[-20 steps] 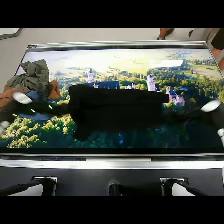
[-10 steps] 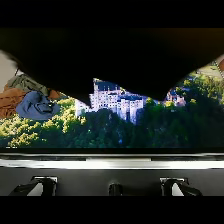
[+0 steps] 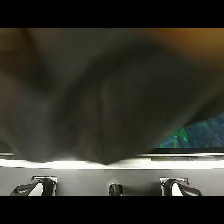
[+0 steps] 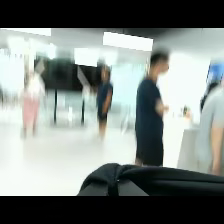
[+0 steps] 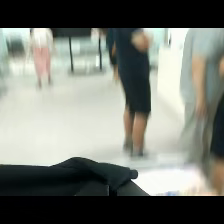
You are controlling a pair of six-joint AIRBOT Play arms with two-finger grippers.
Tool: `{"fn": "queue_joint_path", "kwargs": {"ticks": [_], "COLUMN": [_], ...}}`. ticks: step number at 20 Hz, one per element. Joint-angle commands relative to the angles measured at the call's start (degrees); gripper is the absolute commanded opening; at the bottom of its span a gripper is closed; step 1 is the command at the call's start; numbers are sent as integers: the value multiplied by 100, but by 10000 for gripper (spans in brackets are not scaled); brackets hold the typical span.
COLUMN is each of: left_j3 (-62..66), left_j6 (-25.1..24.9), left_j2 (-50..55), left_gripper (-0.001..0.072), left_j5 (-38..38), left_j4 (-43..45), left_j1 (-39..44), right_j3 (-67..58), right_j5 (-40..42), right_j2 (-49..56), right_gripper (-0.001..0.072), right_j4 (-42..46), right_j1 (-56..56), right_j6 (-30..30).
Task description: Fold the shirts.
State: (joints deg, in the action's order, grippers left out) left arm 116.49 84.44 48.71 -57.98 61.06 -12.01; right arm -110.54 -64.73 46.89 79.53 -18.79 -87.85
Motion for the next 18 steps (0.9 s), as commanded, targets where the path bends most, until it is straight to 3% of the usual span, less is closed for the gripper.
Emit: {"fn": "queue_joint_path", "kwargs": {"ticks": [1,4,6,9,11,15,18], "left_j3": [-514,-1869,-2988,-3777,-3740,-3324,-3178], "left_j6": [4,-205,-514,-507,-476,-474,-531], "left_j2": [643,1523,2175,3287,3989,4815,4907], "left_gripper": [29,29,29,29,30,29,30], "left_j5": [-1003,-1574,-1311,-533,96,1080,1392], "left_j4": [109,111,114,83,-72,-372,-404], "left_j1": [2,264,553,791,887,898,894], "right_j3": [-13,232,763,1178,1176,1176,1163], "right_j5": [-1851,-3045,-2973,-2057,-868,1036,1154], "right_j2": [905,2483,3366,4557,5139,5464,5442], "right_gripper": [42,41,41,42,43,44,43], "right_j4": [-118,-306,46,302,260,192,195], "right_j1": [4,192,581,920,940,940,927], "right_j6": [-109,125,79,-313,-723,-1270,-1226]}}
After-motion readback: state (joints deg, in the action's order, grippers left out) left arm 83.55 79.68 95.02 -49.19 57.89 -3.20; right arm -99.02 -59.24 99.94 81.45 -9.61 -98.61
